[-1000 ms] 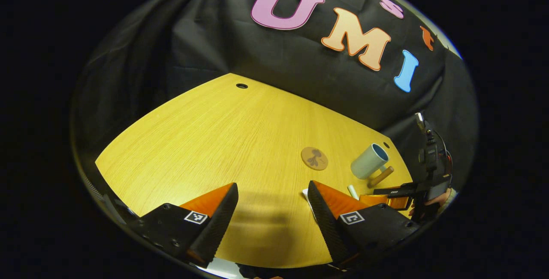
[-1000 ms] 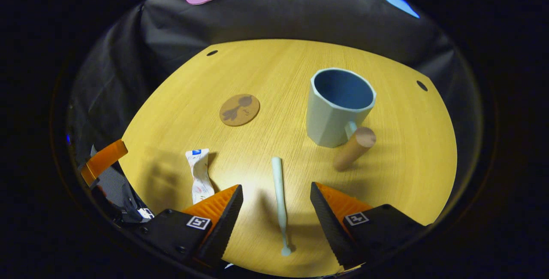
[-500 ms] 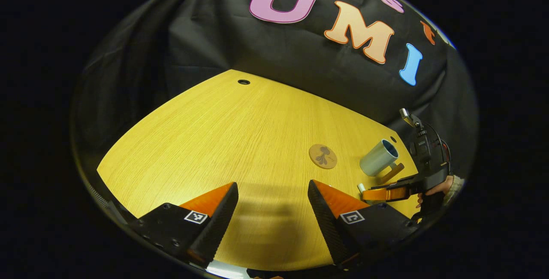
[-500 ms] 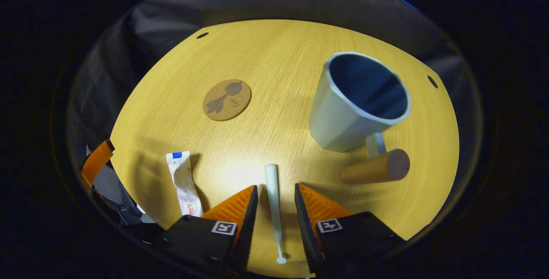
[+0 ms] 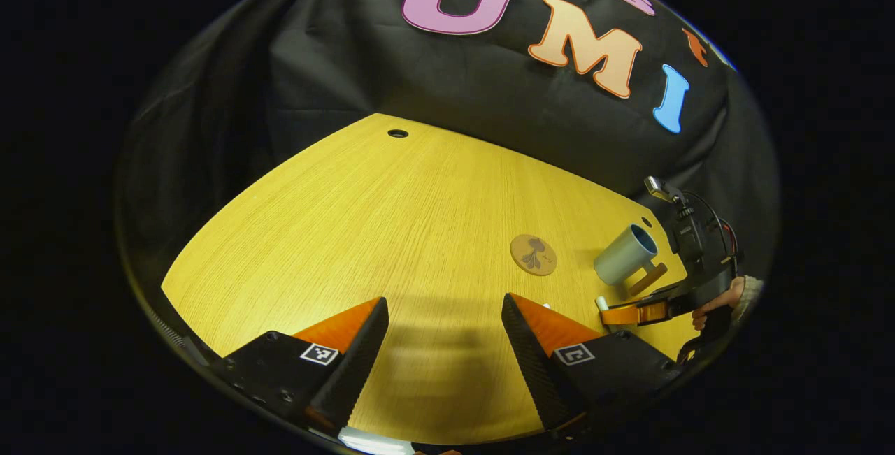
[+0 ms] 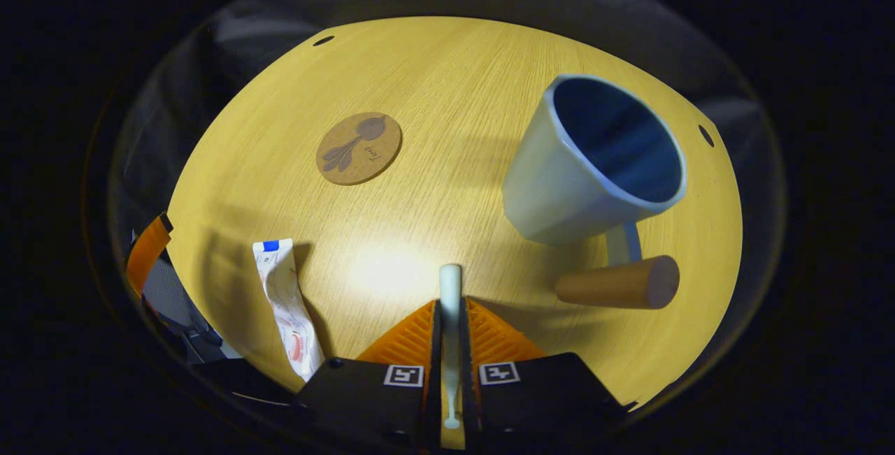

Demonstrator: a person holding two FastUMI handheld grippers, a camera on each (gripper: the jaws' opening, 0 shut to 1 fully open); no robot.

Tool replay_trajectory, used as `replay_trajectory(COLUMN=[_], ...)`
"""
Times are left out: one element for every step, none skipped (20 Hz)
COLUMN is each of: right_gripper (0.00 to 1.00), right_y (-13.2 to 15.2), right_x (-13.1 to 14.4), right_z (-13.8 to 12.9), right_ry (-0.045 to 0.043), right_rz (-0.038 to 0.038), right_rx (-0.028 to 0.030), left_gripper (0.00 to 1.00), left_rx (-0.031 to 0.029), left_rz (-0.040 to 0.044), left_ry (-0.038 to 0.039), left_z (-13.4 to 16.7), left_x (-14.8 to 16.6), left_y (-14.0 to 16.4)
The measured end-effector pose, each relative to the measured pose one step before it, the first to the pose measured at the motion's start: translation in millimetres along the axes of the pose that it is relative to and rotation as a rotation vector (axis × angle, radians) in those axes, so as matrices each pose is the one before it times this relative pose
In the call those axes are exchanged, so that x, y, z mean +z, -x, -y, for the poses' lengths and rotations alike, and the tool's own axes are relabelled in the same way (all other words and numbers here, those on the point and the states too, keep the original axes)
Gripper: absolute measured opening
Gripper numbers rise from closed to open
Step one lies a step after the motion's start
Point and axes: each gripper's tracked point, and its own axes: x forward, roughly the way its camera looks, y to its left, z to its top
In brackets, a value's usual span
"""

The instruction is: Put the toothbrush and toothpaste on the desktop into the cup, then pick up the cup and place it on the coaster on the desktop.

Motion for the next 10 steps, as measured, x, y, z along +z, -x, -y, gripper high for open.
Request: replay_trajectory(right_gripper=[0.15, 0.15, 0.12, 0.12, 0.09, 0.09, 0.09, 0.08, 0.07, 0.07], right_y=[0.09, 5.91, -5.53, -0.93, 1.32, -1.84, 2.57, -0.44, -0.3, 0.29], right_x=[0.02, 1.21, -0.58, -0.6, -0.12, 0.34, -2.44, 2.93, -0.73, -0.18], right_z=[0.22, 1.46, 0.01, -0.8, 0.01, 0.0, -0.57, 0.37, 0.58, -0.3], right_ry=[-0.00411, -0.0051, -0.00599, -0.00214, -0.00255, -0.00047, 0.00144, 0.00106, 0.00426, -0.00242], right_rz=[-0.00798, -0.00212, -0.00901, 0.00547, -0.00257, 0.00717, 0.01216, 0.01117, 0.01173, 0.01541], right_rx=[-0.0018, -0.0036, -0.00089, 0.00184, -0.00426, -0.00631, -0.01086, -0.00422, -0.00011, 0.00182], left_gripper=[0.95, 0.95, 0.95, 0.95, 0.95, 0.95, 0.95, 0.95, 0.95, 0.96], left_rx=[-0.00285, -0.00365, -0.00278, -0.00251, -0.00193, -0.00185, -0.00204, -0.00106, -0.00991, -0.01069], left_rz=[-0.00542, -0.00308, -0.00027, -0.0005, -0.00219, -0.00299, -0.00513, -0.01279, -0.01404, -0.01731], left_ry=[0.00422, 0.00458, 0.00398, 0.00311, 0.00153, 0.0006, -0.0015, -0.00327, -0.00596, -0.00989], left_z=[0.57, 0.77, 1.32, 0.51, 0.87, 1.14, 0.71, 0.69, 3.07, 4.38], left_x=[-0.48, -0.67, 0.03, -0.03, -0.49, -0.6, -1.13, -1.9, -2.15, -2.23], left_y=[-0.26, -0.16, 0.1, -1.56, -0.41, -0.44, -0.62, -1.4, -1.66, -0.13])
